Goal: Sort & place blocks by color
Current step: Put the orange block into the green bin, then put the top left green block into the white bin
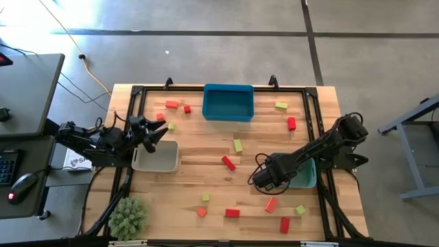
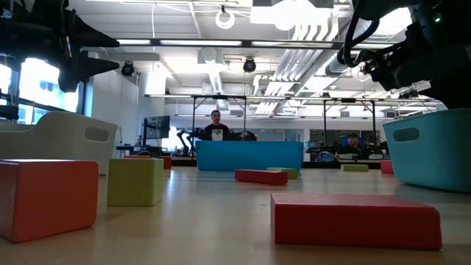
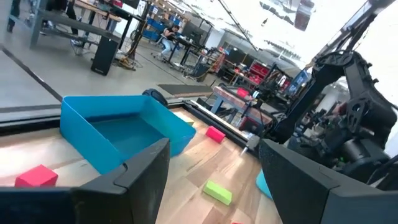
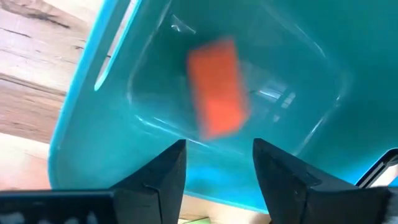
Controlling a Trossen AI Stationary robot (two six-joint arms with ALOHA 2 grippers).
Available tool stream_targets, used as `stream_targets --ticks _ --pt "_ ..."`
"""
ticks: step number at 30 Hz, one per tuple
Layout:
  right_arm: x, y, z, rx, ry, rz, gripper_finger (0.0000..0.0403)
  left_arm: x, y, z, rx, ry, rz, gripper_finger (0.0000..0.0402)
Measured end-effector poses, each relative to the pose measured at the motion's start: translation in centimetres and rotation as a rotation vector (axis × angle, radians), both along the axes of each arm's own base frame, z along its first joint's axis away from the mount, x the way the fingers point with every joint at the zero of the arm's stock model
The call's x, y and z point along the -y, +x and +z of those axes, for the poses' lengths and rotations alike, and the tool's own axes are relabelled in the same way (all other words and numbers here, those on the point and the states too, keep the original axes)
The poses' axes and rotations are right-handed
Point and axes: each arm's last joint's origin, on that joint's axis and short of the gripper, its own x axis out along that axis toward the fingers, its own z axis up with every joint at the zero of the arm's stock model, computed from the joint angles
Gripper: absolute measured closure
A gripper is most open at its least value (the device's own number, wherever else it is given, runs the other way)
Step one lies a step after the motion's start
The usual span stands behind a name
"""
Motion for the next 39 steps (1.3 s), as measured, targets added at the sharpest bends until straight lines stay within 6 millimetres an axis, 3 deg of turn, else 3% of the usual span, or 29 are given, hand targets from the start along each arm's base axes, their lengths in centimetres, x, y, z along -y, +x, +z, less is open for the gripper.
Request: stream_targets --ticks 9,19,31,39 --pt "0.1 0.1 0.8 0.008 -0.041 0.010 0.0217 -0.2 -1.2 3.1 -0.096 0.130 0.041 0.0163" --pt "1.1 1.4 5.0 0.054 -0.184 0.019 0.0217 -0.5 -1.4 5.7 -0.265 0.096 0.160 0.0163" --pt "6.8 4.4 11.5 0.196 -0.356 0.141 0.0217 -1.4 0.8 7.7 -0.380 -0.083 0.295 0.0163" --pt "11.1 5.4 15.7 0.264 -0.400 0.324 0.0217 -2.8 2.6 7.4 -0.594 -0.205 0.186 0.0163"
